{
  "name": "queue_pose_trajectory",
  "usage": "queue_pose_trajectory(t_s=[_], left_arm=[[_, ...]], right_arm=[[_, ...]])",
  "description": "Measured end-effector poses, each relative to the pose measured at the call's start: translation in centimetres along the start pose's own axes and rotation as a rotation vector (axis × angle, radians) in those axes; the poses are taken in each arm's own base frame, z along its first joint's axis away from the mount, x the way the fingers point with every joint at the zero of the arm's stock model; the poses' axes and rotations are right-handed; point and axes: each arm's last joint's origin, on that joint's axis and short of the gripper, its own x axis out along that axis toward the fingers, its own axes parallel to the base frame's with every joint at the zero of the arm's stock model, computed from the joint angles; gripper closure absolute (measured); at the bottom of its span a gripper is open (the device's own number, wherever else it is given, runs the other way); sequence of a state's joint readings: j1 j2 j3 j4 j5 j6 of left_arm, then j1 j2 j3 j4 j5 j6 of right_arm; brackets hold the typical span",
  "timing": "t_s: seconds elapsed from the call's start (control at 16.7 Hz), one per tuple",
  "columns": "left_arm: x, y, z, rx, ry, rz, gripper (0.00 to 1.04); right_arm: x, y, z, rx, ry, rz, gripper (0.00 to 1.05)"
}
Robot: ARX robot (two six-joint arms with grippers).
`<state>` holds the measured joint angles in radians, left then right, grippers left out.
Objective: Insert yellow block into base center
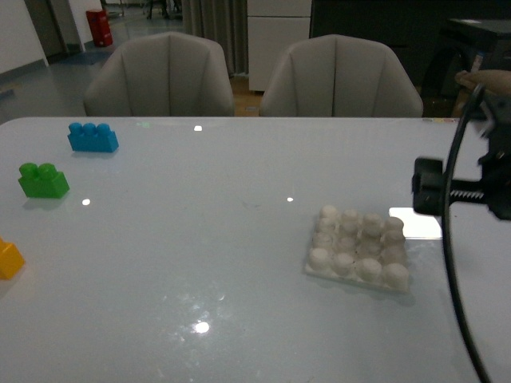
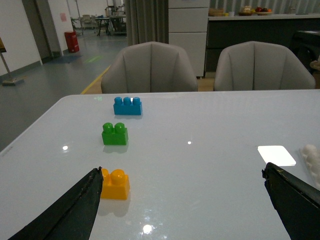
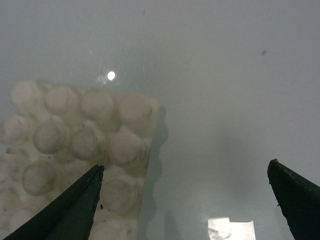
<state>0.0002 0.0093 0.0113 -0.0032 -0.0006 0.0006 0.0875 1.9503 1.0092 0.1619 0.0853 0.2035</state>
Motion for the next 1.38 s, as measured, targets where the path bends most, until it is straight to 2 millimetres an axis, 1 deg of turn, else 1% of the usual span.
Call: queue_pose_trajectory(t_s=[0.06, 0.12, 0.18, 0.36, 0.48, 0.6, 0.96, 1.32, 1.38], left_arm=[[0.0, 0.0, 0.0, 0.000, 0.000, 0.000, 0.07], [0.0, 0.0, 0.0, 0.000, 0.000, 0.000, 0.07], [0.0, 0.0, 0.0, 0.000, 0.000, 0.000, 0.07], [0.0, 0.0, 0.0, 0.000, 0.000, 0.000, 0.07], [0.0, 0.0, 0.0, 0.000, 0.000, 0.000, 0.07], [0.0, 0.0, 0.0, 0.000, 0.000, 0.000, 0.07], [0.0, 0.0, 0.0, 0.000, 0.000, 0.000, 0.07], [0.0, 0.0, 0.0, 0.000, 0.000, 0.000, 0.07], [0.0, 0.0, 0.0, 0.000, 0.000, 0.000, 0.07]], right_arm=[[1.7, 0.7, -1.3, 0.018, 0.072, 0.005, 0.06], [2.7, 1.2, -2.1, 0.034, 0.106, 0.007, 0.06], [3.4, 1.7, -2.4, 0.051, 0.126, 0.024, 0.06], [4.7, 2.7, -2.2, 0.111, 0.144, 0.042, 0.06], [5.4, 2.8, -2.4, 0.147, 0.170, 0.048, 0.06], [5.9, 3.2, -2.5, 0.162, 0.181, 0.052, 0.06], [6.7, 5.7, -2.3, 0.135, 0.172, 0.076, 0.06], [6.6, 9.0, -3.0, 0.141, 0.183, 0.121, 0.06], [6.6, 10.5, -3.4, 0.164, 0.188, 0.132, 0.06]])
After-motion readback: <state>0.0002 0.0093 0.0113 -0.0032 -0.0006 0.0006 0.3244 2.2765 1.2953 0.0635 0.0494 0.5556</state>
